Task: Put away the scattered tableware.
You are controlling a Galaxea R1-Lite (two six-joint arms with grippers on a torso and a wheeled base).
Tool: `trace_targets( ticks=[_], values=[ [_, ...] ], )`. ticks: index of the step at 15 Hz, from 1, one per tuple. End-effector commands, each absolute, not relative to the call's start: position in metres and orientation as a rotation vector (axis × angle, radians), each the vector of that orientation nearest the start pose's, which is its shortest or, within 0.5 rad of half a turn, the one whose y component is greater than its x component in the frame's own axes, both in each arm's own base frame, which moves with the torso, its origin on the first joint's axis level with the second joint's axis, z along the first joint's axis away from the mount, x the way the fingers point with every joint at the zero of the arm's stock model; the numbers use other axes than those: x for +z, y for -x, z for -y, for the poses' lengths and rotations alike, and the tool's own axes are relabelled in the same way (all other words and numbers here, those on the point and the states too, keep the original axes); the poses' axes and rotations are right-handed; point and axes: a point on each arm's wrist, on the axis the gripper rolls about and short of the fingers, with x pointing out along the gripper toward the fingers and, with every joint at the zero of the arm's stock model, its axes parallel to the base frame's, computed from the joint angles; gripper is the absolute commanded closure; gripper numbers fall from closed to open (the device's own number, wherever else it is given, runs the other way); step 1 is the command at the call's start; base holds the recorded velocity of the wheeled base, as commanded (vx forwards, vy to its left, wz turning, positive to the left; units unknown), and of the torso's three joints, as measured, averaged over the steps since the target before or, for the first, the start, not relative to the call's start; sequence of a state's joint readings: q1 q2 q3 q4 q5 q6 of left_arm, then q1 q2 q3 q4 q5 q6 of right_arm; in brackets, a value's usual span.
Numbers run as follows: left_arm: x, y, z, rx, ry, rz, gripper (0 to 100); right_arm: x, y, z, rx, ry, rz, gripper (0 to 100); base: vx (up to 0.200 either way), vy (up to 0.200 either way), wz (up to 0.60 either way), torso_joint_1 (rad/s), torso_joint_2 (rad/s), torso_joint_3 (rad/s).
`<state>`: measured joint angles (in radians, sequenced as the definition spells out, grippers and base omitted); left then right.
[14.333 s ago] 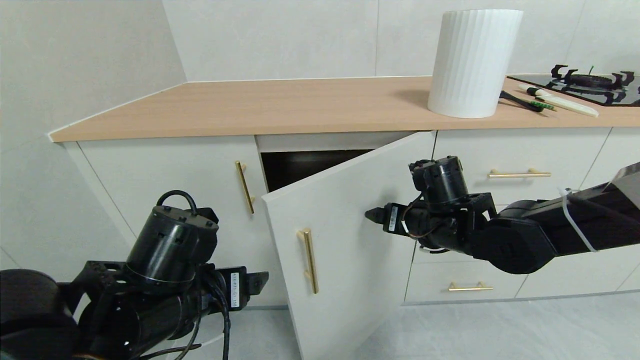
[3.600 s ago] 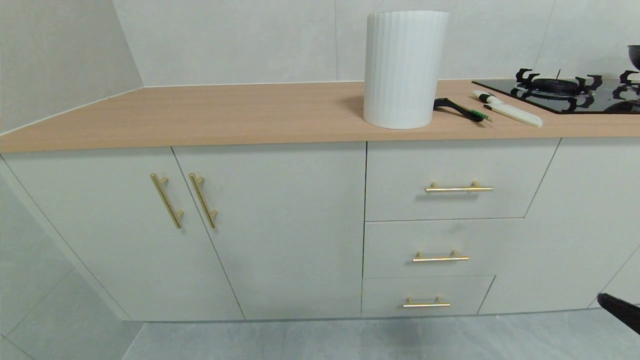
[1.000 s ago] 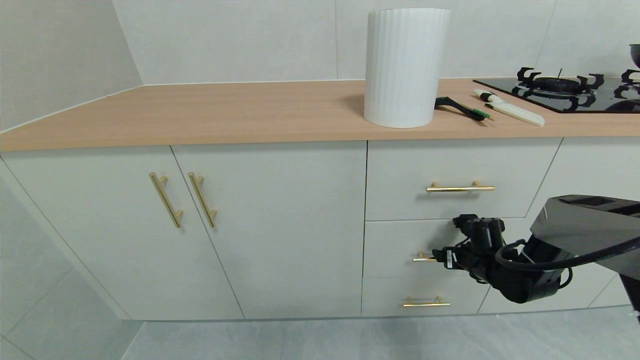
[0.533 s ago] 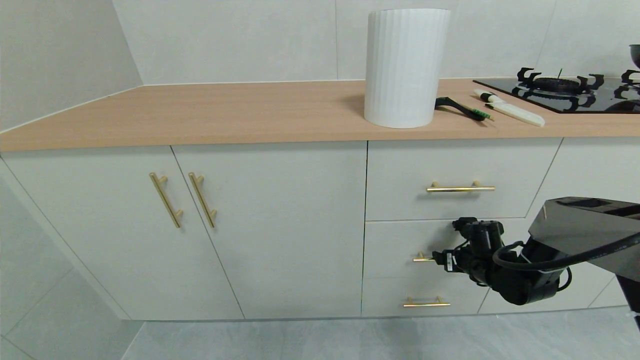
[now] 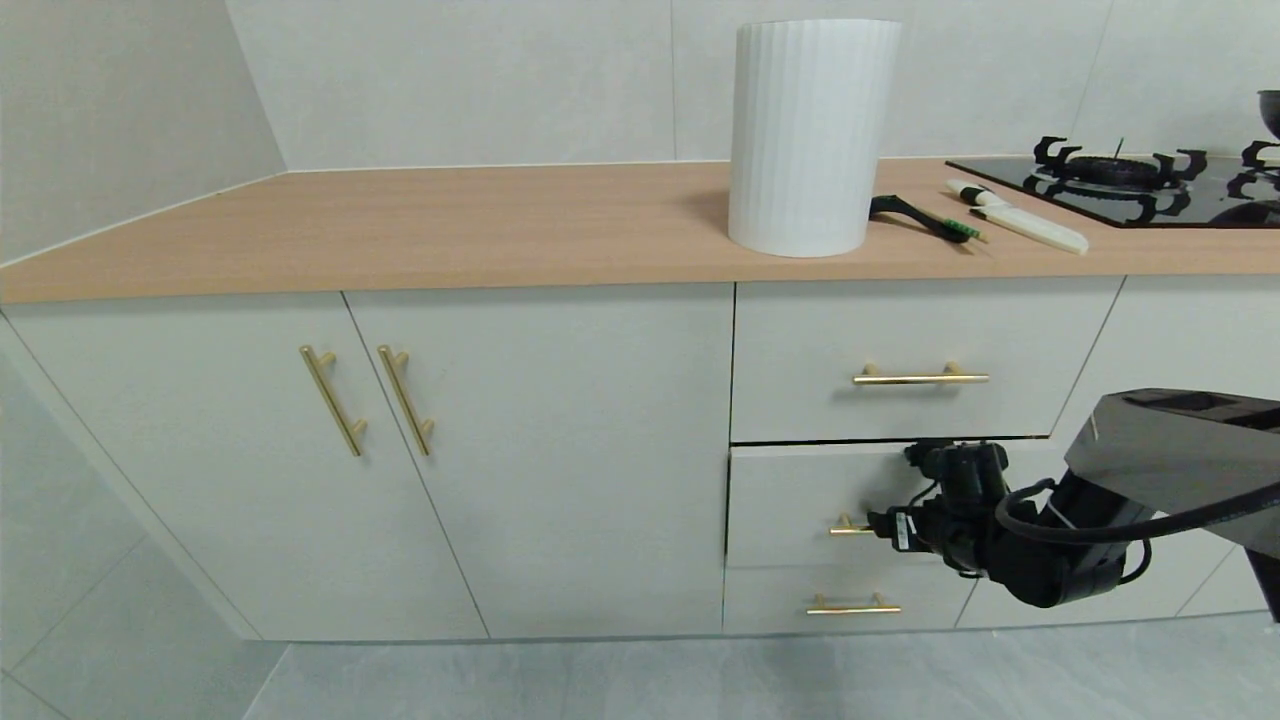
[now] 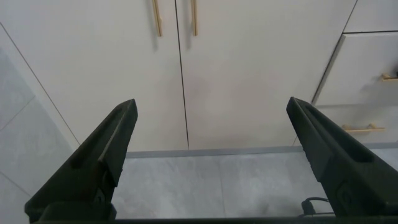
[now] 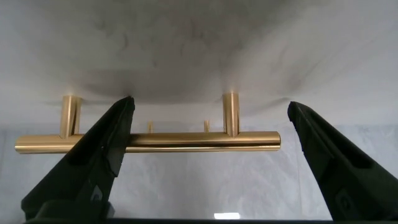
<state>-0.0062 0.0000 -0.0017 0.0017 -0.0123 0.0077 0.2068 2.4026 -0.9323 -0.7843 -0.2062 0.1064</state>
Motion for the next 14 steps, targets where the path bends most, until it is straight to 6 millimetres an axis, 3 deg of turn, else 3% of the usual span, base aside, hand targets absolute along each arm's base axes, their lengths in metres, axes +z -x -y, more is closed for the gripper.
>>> trace_targets(
  ticks=[1,2,3,5,8,11,14],
  values=[
    [0.076,0.023,0.0,-0.018,-0.008,-0.001,0,-0.011,-0.38,-0.075,-0.034,0.039,-0.67,0,0.0,0.0,0.0,0.0,0.0,0.0],
    [0.076,0.023,0.0,-0.018,-0.008,-0.001,0,0.011,-0.371,-0.073,-0.028,0.042,-0.698,0,0.0,0.0,0.0,0.0,0.0,0.0],
    [0.076,0.023,0.0,-0.018,-0.008,-0.001,0,0.017,-0.368,-0.073,-0.027,0.043,-0.704,0,0.0,0.0,0.0,0.0,0.0,0.0],
    [0.076,0.023,0.0,-0.018,-0.008,-0.001,0,0.065,-0.348,-0.073,0.0,0.032,-0.656,0,0.0,0.0,0.0,0.0,0.0,0.0],
    [0.076,0.023,0.0,-0.018,-0.008,-0.001,0,0.11,-0.321,-0.082,0.05,0.032,-0.59,0,0.0,0.0,0.0,0.0,0.0,0.0],
    [0.076,0.023,0.0,-0.018,-0.008,-0.001,0,0.116,-0.317,-0.092,0.078,0.028,-0.561,0,0.0,0.0,0.0,0.0,0.0,0.0],
    [0.076,0.023,0.0,-0.018,-0.008,-0.001,0,0.1,-0.332,-0.096,0.075,0.017,-0.516,0,0.0,0.0,0.0,0.0,0.0,0.0]
  ],
)
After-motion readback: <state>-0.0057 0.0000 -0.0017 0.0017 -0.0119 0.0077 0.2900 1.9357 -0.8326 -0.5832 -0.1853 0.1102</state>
